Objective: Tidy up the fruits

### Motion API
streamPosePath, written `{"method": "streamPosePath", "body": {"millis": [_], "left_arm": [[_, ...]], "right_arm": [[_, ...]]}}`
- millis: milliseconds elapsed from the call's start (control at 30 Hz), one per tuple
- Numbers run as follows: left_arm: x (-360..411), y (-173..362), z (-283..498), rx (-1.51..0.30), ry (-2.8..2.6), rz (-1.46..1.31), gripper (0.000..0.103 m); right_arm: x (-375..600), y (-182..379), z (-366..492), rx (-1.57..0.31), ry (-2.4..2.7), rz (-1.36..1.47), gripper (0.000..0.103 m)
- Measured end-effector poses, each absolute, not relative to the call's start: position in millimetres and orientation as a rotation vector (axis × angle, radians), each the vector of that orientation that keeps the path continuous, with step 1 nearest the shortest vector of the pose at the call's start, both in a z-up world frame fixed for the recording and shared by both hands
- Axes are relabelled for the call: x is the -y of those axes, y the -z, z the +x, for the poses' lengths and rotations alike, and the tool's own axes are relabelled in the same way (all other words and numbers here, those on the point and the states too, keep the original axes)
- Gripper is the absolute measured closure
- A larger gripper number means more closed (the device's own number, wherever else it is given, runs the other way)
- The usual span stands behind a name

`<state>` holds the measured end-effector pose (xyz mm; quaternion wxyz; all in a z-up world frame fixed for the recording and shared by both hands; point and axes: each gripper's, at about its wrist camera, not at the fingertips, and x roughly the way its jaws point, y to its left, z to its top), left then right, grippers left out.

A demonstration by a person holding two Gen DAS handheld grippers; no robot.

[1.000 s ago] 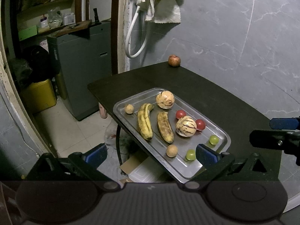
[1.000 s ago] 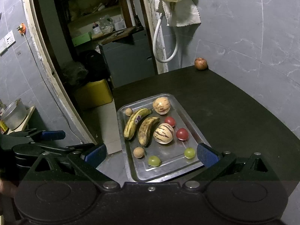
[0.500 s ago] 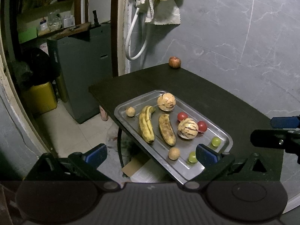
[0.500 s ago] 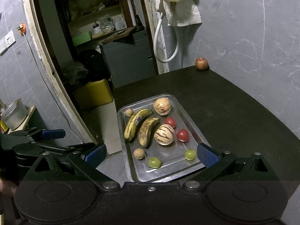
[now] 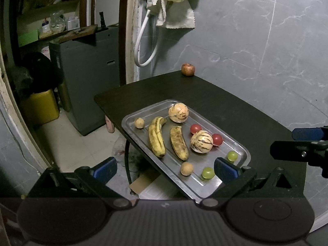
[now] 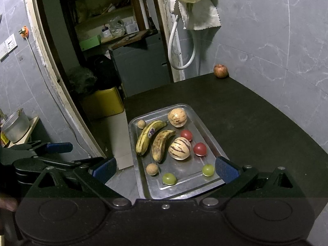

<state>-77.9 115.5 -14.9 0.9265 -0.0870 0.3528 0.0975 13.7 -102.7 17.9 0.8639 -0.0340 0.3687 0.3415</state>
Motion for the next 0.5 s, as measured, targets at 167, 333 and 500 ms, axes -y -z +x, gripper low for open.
{"method": "streamPosePath", "body": {"millis": [167,333,500], "left_arm": [[-119.8,17.0,-80.7,-0.701,-0.194,-0.252,0.000],[-122.5,20.1,-87.3,-0.662,-0.209,-0.267,0.000],[-119.1,16.6,-84.6,-0.646,-0.223,-0.240,0.000]], "right_arm": [[103.1,-21.0,13.7,-0.767,-0.718,-0.071,0.001],[104.9,-21.2,12.7,-0.763,-0.718,-0.065,0.001],[109.2,-20.0,15.4,-0.766,-0.713,-0.062,0.001]]}}
